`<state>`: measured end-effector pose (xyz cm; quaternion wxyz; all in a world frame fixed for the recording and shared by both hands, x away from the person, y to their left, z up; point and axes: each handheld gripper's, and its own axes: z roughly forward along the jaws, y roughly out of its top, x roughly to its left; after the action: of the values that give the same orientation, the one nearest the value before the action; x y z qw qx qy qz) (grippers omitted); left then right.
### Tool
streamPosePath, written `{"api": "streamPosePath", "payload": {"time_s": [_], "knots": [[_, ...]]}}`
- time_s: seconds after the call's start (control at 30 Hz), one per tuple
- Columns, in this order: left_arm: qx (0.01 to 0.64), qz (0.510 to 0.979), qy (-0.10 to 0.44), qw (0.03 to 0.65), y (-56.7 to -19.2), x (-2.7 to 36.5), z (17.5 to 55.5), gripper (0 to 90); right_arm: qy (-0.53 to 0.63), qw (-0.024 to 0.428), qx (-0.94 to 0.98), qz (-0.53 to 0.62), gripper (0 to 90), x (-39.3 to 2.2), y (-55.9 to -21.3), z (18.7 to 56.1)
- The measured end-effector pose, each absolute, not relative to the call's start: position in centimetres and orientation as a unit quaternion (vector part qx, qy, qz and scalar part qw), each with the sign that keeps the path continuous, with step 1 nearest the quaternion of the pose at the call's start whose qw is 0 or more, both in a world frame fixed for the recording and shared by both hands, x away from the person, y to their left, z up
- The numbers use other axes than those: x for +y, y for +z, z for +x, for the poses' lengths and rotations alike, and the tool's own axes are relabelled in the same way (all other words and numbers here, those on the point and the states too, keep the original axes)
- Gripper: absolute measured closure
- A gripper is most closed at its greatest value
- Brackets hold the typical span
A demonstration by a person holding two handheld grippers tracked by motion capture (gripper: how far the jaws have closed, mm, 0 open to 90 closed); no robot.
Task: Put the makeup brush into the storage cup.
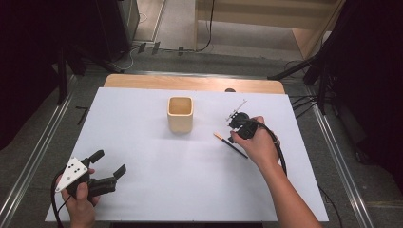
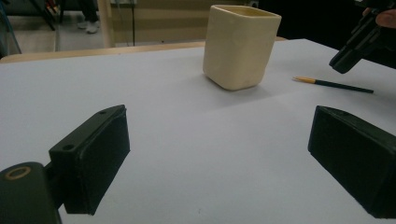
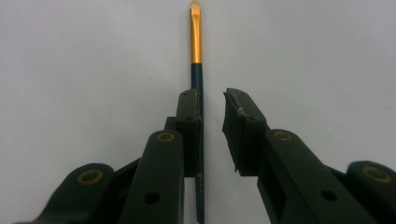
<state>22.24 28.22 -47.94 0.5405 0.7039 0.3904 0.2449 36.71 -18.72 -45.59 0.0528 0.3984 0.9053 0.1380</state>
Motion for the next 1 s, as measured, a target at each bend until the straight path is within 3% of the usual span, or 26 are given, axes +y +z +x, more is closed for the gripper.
{"api": "streamPosePath", "payload": {"time_s": [1.0], "knots": [[0.389, 0.704, 0.242, 0.543, -48.0, 28.1, 22.3, 6.1, 0.058, 0.030, 0.922, 0.381, 83.5, -16.3, -47.6, 38.2]]}}
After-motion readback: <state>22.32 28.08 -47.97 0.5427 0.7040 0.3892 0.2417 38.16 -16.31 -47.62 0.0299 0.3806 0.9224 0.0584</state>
